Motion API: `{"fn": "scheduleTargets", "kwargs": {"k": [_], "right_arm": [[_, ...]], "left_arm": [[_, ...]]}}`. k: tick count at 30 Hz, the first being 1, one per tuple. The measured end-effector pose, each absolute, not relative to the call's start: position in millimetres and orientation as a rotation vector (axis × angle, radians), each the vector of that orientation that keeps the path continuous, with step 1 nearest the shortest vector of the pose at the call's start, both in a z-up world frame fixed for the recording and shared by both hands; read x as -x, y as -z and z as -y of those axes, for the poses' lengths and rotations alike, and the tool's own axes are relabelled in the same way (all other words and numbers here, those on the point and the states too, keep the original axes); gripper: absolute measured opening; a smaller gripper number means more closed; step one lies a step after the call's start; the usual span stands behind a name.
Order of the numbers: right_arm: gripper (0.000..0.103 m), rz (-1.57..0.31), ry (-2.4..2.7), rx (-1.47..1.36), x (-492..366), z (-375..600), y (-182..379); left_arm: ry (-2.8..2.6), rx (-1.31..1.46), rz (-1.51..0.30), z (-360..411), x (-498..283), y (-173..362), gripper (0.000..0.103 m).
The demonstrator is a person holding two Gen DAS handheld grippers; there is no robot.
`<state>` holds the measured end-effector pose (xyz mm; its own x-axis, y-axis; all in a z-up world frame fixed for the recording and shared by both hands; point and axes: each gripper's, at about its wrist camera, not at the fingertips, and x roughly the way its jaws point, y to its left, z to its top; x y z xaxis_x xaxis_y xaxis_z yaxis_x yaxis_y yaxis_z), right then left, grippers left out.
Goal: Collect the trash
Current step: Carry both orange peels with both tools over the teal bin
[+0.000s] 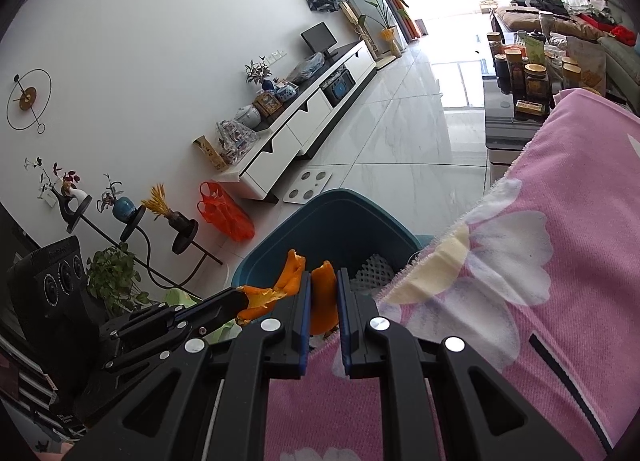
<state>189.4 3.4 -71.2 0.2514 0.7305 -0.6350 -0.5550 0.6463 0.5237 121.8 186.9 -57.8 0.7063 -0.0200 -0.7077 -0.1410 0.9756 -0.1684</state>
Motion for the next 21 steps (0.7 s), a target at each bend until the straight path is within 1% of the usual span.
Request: {"fn": "scheduleTargets", "kwargs": {"k": [21], "right_arm": [[0.012, -1.022, -0.879, -0.161, -190, -33, 82]], "left_arm": [[-0.100, 0.231, -0.823, -196, -132, 77, 0.003]]}}
